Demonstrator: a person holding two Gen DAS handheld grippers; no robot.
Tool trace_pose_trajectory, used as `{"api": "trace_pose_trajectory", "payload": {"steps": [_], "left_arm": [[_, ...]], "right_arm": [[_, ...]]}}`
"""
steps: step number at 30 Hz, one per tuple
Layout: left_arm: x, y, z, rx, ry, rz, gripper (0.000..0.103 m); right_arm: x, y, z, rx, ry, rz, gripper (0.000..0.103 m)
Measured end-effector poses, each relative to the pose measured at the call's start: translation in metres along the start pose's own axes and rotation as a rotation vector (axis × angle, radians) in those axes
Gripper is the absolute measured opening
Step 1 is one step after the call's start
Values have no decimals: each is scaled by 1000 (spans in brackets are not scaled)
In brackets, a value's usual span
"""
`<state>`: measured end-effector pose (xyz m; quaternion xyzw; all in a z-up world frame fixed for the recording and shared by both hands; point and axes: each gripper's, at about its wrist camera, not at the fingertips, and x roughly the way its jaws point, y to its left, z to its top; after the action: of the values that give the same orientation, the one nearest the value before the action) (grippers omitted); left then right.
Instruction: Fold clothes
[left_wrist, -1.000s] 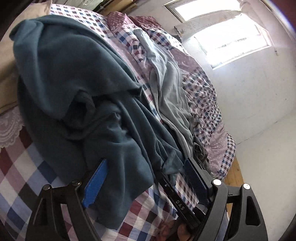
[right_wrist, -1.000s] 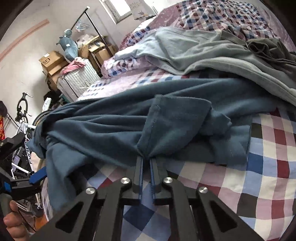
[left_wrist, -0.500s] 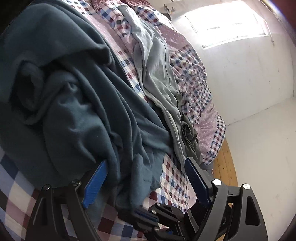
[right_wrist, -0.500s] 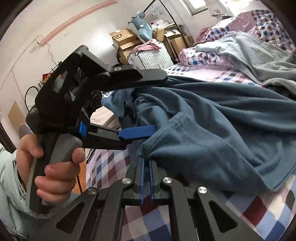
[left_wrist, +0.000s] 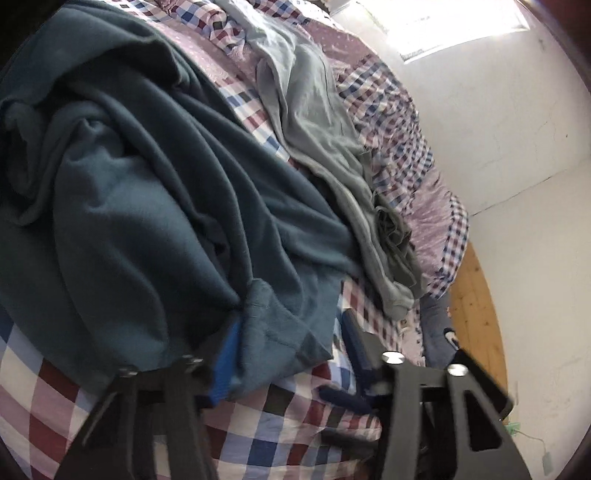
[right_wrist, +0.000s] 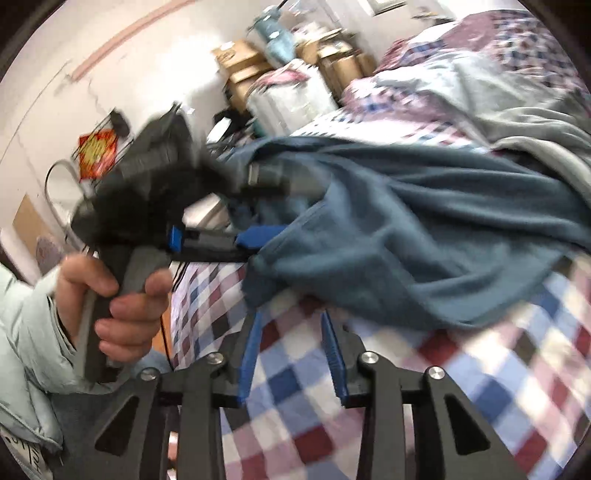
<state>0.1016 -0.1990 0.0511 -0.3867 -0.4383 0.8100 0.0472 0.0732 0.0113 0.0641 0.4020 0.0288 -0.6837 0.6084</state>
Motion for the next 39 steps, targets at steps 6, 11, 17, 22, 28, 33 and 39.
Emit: {"api": "trace_pose_trajectory", "payload": {"steps": [6, 11, 17, 22, 28, 33, 39], "left_arm": [[13, -9, -14, 49, 31, -8, 5], [8, -32, -33, 149, 35, -46, 4], [-15, -44, -63, 202, 60, -126, 3], [-26, -41, -105, 238, 148, -121, 3], [-41, -20, -131, 191, 213, -93, 3], [-64, -8, -145, 177, 224, -67, 3], [-89, 1, -154, 188, 227, -11, 3]], "right_arm": [[-46, -36, -3, 145, -140, -145, 46], [-63, -77, -3, 366, -209, -260, 47], [-72, -102, -9, 506, -217, -300, 48], [-50, -110, -7, 547, -167, -304, 49], [-27, -113, -4, 574, -179, -292, 55], [-23, -117, -2, 581, -210, -281, 56], [-27, -131, -4, 636, -281, -271, 56]]}}
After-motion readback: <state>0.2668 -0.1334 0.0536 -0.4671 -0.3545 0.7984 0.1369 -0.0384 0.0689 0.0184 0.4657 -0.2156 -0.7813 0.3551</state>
